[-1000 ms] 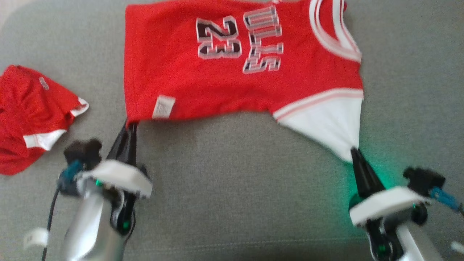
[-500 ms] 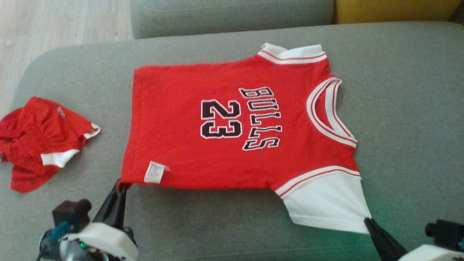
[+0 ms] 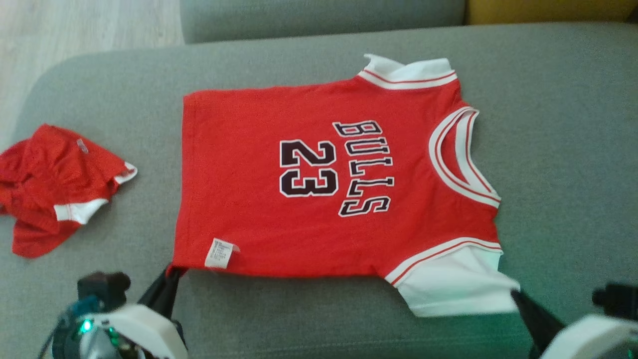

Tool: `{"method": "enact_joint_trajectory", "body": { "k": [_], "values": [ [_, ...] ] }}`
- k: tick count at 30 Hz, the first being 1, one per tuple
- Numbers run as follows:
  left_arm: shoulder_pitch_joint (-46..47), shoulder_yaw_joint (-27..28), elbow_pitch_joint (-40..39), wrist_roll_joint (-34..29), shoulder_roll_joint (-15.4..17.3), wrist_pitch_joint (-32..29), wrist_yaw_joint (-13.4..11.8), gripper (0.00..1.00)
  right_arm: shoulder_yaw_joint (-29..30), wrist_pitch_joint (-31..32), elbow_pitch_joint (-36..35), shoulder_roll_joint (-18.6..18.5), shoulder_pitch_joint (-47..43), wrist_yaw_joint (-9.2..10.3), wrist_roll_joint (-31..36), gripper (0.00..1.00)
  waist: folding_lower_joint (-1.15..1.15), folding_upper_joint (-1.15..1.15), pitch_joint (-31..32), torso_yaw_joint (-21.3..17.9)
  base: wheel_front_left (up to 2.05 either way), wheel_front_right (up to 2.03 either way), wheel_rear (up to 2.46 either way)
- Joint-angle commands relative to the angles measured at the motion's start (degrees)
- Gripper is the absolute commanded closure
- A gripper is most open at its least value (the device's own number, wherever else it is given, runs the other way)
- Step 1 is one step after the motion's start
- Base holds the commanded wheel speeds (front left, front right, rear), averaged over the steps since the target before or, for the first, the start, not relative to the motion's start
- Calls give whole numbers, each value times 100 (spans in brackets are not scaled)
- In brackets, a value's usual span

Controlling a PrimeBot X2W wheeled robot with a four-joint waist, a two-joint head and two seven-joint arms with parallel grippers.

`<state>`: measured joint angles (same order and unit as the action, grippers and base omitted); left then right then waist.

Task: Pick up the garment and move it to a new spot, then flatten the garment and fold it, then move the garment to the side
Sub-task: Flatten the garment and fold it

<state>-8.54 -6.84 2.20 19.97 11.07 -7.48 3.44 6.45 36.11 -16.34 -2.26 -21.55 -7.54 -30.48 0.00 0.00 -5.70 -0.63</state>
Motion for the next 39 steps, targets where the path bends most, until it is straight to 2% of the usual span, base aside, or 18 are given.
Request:
{"method": "enact_joint_trajectory", "body": {
  "k": [1,8,15,22,31,32,33,34,39],
  "values": [
    [435,207,-158,74,163,-97,27,100,-92,50,-234,-63,504,5,48,100,0,0,-180,29,0,0,0],
    [1033,173,-78,384,391,-776,166,100,-45,263,56,-63,1637,5,224,100,0,0,-743,109,0,0,0],
    [1716,51,122,580,553,-1182,265,100,4,382,700,-62,2887,5,256,100,0,0,-1069,175,0,0,0],
    [2294,1,363,764,632,-1216,322,100,11,294,1500,-62,3996,5,335,100,0,0,-1246,249,0,0,0],
    [2662,-109,769,868,614,-1001,356,100,-56,-181,2153,-74,4649,5,291,100,0,0,-1388,300,0,0,0],
    [2695,-129,831,878,607,-959,360,86,-80,-276,2225,-74,4694,5,248,54,0,0,-1401,303,0,0,0],
    [2726,-127,891,915,575,-894,363,27,-123,-376,2296,-76,4721,5,228,0,0,0,-1410,306,0,0,0],
    [2743,-142,949,925,553,-838,365,0,-152,-533,2341,-76,4744,5,183,0,0,0,-1413,310,0,0,0],
    [2773,-58,1087,856,374,-105,283,0,-469,-1568,2440,-174,4685,5,19,0,0,0,-1434,330,0,0,0]
  ]
}}
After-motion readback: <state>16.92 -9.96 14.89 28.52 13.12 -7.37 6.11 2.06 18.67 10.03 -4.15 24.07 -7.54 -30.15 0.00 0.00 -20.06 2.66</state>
